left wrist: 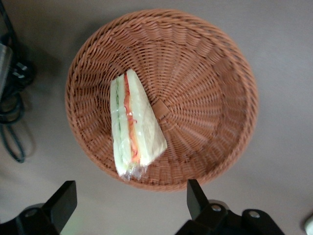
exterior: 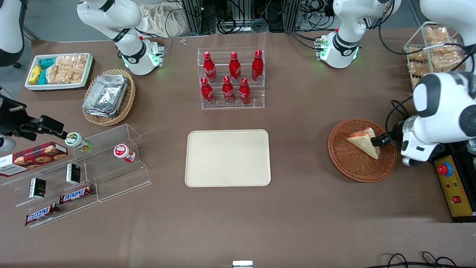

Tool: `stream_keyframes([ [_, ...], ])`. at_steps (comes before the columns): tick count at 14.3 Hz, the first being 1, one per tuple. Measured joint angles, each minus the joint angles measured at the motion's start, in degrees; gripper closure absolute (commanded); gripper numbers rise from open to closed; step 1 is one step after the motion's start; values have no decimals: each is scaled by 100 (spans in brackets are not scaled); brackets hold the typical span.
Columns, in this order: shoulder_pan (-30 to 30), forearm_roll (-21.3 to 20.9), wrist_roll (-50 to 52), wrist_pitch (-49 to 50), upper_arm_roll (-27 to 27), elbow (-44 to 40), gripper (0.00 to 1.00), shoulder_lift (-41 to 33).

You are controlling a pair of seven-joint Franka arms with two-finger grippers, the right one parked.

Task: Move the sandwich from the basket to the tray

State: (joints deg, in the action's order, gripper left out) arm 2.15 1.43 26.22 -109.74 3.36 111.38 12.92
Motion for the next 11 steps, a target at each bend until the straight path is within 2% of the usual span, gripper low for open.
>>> stream_keyframes([
  [8, -30, 17, 647, -1636, 142, 1321, 2, 346],
  [9, -30, 34, 662, -1800, 143, 1384, 26, 447],
  [10, -30, 86, 678, -1922, 143, 1397, 66, 554],
  [11, -30, 173, 691, -2019, 142, 1397, 93, 633],
])
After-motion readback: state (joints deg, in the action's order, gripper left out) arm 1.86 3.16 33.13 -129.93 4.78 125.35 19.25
